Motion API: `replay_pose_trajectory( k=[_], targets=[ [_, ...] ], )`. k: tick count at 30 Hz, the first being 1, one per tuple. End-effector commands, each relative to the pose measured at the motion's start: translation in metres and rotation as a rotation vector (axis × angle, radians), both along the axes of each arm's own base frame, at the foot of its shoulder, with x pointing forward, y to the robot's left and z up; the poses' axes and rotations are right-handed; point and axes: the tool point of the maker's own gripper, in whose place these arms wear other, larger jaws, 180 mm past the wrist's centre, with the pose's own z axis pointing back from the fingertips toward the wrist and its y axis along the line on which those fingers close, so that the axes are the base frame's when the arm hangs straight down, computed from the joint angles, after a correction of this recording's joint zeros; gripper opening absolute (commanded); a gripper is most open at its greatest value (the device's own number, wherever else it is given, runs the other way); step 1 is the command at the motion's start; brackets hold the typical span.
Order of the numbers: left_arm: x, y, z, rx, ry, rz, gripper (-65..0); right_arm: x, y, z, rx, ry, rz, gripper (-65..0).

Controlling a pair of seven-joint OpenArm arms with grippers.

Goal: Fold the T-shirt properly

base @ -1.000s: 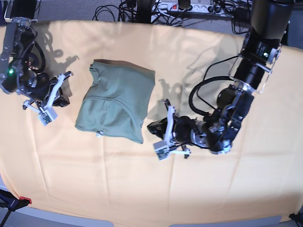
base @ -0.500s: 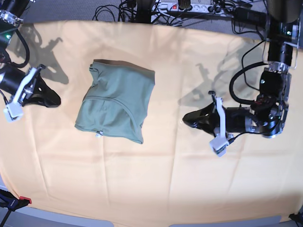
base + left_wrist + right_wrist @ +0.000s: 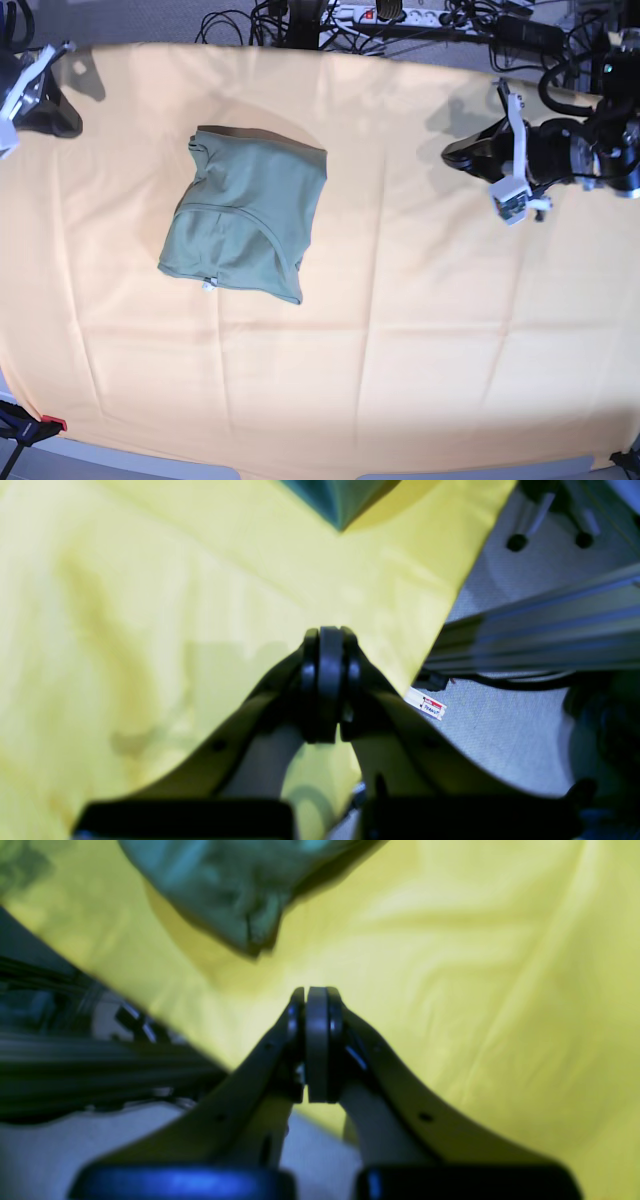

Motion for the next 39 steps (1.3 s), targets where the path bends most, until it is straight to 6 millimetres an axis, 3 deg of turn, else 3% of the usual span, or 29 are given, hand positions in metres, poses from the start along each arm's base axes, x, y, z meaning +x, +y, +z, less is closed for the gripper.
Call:
replay_pose_trajectory(
  k=[1,5,11,18,22,27,31,33,39],
  targets=[
    [-0.006,-0.001,0.012,-0.023,-0.01,-0.019,-65.0,-0.006,0.002,0.005,-0.009,-0.006,0.007,-65.0],
    [-0.038,0.011,0.014,-0.02,0.062,0.001,-65.0,-0.038,0.001,-0.007,0.009,0.079,-0.063,-65.0],
    [-0.092,0.03,-0.002,0.028,0.231,0.075,-65.0,-0.089,0.005,-0.027,0.058,0.235,-0.163,-65.0],
    [-0.185,0.05,-0.034,0.145,0.57,0.15,-65.0,-0.141,0.016,-0.039,0.108,0.399,-0.24,-65.0],
    [-0.229,0.042,-0.038,0.113,0.706,0.222,-65.0,-0.171,0.018,-0.053,0.171,0.519,-0.274,-65.0],
    [-0.256,0.029,-0.045,0.064,0.754,0.287,-65.0,-0.211,0.036,-0.092,0.361,0.696,-0.334,-65.0],
    [-0.273,0.021,-0.067,0.046,0.805,0.332,-65.0,-0.229,0.056,-0.127,0.512,0.814,-0.354,-65.0],
    [-0.28,0.02,-0.086,0.061,0.835,0.36,-65.0,-0.246,0.058,-0.152,0.492,0.913,-0.346,-65.0],
    [-0.289,0.019,-0.161,0.08,0.934,0.465,-65.0,-0.253,0.057,-0.223,0.408,0.999,-0.374,-65.0]
  ],
)
